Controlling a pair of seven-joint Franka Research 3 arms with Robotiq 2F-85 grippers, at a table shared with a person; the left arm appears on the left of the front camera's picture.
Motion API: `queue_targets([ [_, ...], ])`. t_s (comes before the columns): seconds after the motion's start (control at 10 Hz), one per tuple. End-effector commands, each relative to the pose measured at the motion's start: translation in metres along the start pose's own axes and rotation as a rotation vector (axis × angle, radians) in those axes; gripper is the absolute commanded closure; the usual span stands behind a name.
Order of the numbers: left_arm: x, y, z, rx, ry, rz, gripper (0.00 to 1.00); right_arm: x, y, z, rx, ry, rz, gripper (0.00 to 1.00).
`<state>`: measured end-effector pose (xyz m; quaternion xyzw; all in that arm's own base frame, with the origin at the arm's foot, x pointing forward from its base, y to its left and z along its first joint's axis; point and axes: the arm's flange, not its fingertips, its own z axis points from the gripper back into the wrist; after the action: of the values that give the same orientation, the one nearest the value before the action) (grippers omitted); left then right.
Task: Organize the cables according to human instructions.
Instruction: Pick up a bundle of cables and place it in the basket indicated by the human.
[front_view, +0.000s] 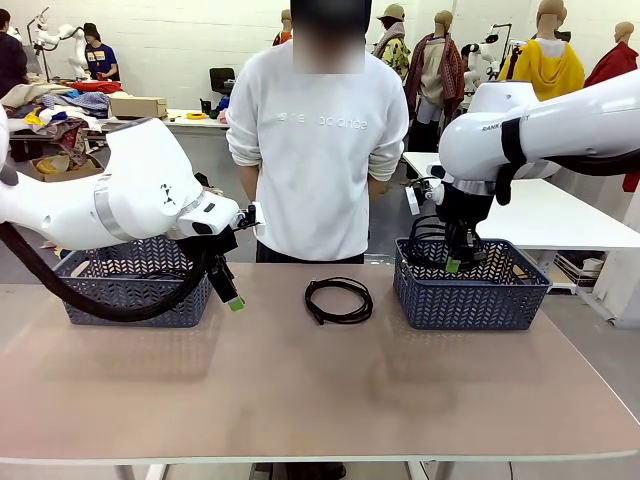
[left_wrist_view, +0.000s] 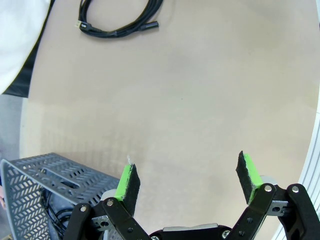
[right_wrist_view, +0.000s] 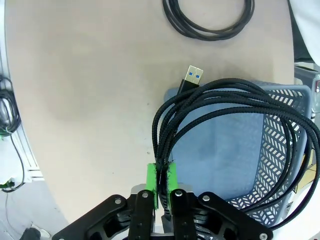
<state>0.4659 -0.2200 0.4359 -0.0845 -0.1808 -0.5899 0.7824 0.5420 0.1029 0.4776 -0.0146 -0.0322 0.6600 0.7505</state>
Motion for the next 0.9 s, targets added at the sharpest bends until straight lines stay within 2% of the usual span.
queue_targets([
  [0.0,0.000,0.001,0.002,0.003,0.005,-0.002,0.00,-0.013,-0.019,-0.002,-0.033,0.025,0.026,0.90],
  [0.8,0.000,0.001,0.002,0.003,0.005,-0.002,0.00,-0.050,-0.064,-0.030,-0.086,0.037,0.078,0.90],
])
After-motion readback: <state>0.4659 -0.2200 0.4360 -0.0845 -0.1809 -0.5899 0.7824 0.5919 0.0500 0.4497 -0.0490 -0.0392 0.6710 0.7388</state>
